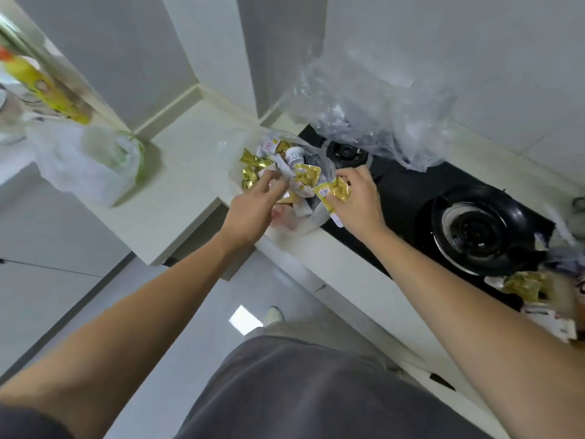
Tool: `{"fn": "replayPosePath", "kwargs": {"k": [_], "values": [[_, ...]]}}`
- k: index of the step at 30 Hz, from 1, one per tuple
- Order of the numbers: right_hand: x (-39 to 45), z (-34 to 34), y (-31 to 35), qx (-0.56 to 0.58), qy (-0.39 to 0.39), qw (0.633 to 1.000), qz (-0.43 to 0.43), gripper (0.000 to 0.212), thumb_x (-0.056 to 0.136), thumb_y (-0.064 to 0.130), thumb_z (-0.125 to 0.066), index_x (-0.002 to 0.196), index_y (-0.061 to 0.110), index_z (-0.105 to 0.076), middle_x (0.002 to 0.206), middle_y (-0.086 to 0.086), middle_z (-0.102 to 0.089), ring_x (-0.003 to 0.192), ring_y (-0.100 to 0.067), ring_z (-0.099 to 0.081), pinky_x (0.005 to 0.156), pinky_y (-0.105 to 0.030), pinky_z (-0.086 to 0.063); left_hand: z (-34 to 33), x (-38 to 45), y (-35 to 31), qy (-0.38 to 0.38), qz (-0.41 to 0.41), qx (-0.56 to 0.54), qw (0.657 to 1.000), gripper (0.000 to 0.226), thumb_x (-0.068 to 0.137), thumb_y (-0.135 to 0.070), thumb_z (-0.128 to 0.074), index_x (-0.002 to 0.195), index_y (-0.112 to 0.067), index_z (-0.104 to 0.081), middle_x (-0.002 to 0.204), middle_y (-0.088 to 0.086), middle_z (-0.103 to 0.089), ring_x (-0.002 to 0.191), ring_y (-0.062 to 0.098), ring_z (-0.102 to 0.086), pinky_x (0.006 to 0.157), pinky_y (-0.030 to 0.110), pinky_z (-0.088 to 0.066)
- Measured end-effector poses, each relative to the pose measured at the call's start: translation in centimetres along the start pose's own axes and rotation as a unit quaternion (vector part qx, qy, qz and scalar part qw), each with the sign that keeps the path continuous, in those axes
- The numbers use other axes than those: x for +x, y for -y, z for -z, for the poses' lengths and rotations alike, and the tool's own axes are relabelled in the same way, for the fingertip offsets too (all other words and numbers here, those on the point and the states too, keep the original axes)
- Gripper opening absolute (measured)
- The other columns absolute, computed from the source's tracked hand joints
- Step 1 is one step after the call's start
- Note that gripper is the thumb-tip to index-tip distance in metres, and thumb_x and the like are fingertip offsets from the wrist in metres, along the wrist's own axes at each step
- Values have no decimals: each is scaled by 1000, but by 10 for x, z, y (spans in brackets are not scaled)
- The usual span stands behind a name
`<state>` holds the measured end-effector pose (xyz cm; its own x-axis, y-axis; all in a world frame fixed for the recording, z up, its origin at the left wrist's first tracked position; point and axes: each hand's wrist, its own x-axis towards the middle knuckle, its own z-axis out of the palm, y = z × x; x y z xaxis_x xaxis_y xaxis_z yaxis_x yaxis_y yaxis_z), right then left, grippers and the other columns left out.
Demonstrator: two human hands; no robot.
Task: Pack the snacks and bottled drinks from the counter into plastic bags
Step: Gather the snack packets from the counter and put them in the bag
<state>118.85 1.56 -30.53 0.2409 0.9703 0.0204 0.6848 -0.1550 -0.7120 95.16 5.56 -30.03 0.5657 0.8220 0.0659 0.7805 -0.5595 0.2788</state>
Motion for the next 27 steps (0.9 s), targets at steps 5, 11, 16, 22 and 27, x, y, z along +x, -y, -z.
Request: {"fn": "replayPosePath", "kwargs": {"k": [5, 11, 16, 22, 27], "values": [[31, -38, 29, -17, 11, 1000, -6, 43, 83, 18, -86, 122, 16, -66, 117, 0, -51, 99, -21, -65, 86, -41, -55, 3, 26, 45, 3, 5, -22, 1000, 43, 88, 4, -49, 119, -26, -48, 145, -4, -42, 93, 30, -63, 51, 38, -50], [75, -67, 32, -56, 17, 998, -27, 46, 86, 23, -83, 127, 17, -63, 122, -2, -50, 103, -21, -62, 86, -35, -51, -27, 67, 68, 84, 3, -49, 995, 55, 82, 3, -63, 131, -20, -53, 152, 2, -38, 112, 34, -60, 61, 35, -47], [76, -71, 21, -159, 73, 984, -14, 39, 91, 25, -73, 127, 18, -60, 123, -4, -52, 111, -27, -60, 83, -40, -52, -37, 69, 77, 132, 18, -62, 989, 75, 79, -11, -71, 147, -25, -45, 148, 1, -41, 133, 28, -45, 77, 40, -53], [57, -53, 20, -152, 27, 988, 0, 42, 93, 25, -71, 132, 14, -60, 125, -5, -55, 117, -24, -56, 88, -42, -53, -32, 60, 67, 94, 12, -53, 994, 61, 88, -35, -52, 146, -18, -47, 143, 7, -49, 129, 32, -48, 92, 45, -52], [20, -25, 8, -147, -12, 989, -1, 42, 93, 25, -71, 131, 13, -59, 124, -5, -56, 120, -25, -54, 92, -43, -52, -28, 61, 28, 63, -42, -38, 996, 59, 90, -43, -43, 143, -18, -50, 137, 9, -54, 122, 34, -51, 88, 48, -53]]}}
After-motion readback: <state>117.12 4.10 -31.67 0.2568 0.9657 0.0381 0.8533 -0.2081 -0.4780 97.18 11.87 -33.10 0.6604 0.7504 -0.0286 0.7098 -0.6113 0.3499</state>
